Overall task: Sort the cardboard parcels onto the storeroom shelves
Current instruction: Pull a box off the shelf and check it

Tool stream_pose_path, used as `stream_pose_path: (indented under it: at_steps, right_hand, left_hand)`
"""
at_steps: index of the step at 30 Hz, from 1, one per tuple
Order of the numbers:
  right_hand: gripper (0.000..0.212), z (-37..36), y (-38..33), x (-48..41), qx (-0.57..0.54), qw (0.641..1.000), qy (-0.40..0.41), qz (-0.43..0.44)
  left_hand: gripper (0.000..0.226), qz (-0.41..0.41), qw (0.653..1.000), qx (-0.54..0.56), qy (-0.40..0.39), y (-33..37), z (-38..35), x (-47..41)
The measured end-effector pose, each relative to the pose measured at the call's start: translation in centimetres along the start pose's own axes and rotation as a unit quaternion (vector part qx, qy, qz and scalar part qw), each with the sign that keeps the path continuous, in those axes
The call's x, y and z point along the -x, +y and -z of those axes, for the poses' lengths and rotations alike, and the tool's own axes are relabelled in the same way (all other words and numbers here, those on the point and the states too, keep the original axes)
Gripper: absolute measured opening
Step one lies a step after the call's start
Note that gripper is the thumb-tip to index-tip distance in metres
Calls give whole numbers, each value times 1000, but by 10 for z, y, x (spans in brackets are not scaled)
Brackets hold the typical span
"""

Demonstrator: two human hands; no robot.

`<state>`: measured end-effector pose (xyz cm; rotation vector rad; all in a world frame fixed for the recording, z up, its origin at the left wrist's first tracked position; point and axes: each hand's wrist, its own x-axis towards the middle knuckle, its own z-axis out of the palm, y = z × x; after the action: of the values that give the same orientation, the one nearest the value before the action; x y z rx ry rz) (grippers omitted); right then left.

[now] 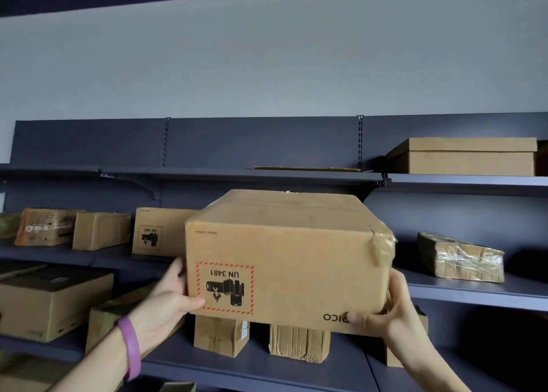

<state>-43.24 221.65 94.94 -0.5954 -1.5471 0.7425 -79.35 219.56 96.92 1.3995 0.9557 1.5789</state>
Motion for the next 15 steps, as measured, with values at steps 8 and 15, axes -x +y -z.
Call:
stream_pose_path:
  at_steps: [8, 15]
  right_hand:
    - [96, -43, -32, 3, 190, 967, 76, 150]
    - [94, -56, -40, 4, 226, 955, 78, 174]
  left_hand:
    - [53, 19, 999, 12, 37, -11, -6, -26]
    - [56, 30, 997, 56, 42, -25, -7, -39]
